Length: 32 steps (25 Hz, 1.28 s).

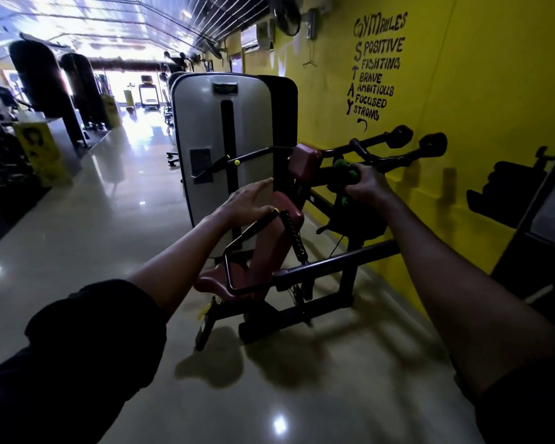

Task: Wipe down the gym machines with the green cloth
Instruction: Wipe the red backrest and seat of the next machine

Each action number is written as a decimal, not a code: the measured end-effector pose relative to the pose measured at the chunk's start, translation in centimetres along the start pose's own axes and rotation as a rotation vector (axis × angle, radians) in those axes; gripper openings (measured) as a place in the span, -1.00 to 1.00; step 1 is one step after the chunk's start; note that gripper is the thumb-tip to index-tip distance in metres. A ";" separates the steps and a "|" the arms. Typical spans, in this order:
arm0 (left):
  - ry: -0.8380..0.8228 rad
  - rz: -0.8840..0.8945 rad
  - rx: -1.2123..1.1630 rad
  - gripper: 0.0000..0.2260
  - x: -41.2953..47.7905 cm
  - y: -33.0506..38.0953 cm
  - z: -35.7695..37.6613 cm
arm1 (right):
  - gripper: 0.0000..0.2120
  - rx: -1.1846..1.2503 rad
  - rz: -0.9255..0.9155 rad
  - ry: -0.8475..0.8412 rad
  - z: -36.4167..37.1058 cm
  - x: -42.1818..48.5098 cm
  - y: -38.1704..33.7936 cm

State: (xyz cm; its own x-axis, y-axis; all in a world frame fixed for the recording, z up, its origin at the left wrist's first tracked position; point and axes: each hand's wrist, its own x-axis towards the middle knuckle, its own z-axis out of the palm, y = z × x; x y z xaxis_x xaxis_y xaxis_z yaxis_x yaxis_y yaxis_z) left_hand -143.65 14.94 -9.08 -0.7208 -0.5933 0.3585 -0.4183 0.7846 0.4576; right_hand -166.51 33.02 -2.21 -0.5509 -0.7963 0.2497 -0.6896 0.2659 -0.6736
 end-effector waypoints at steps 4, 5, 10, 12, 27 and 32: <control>-0.014 0.036 0.003 -0.29 6.2 -6.0 0.0 | -0.36 -0.029 0.053 0.024 4.1 6.6 -0.3; -0.019 0.057 0.003 -0.28 7.8 -7.6 -0.1 | -0.36 -0.040 0.062 0.036 5.2 8.3 -0.5; -0.063 0.134 0.008 -0.27 16.2 -14.6 -1.1 | -0.36 -0.088 0.130 0.093 9.5 15.9 -2.3; -0.089 0.159 0.022 -0.26 20.0 -17.4 -1.1 | -0.38 -0.084 0.149 0.148 10.9 19.0 -2.7; -0.208 0.278 -0.067 -0.28 46.7 -29.8 6.2 | -0.49 -0.177 0.262 0.296 17.6 43.4 2.0; -0.265 0.367 -0.099 -0.30 53.9 -32.2 9.2 | -0.50 -0.207 0.345 0.338 20.0 49.1 4.0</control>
State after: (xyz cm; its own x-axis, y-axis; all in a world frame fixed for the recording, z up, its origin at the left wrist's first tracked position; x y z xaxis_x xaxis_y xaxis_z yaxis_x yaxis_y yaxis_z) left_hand -174.16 -40.66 -11.95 -0.9330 -0.2033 0.2968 -0.0638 0.9054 0.4197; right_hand -186.92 -15.89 -6.51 -0.8596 -0.4331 0.2712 -0.5012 0.6109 -0.6129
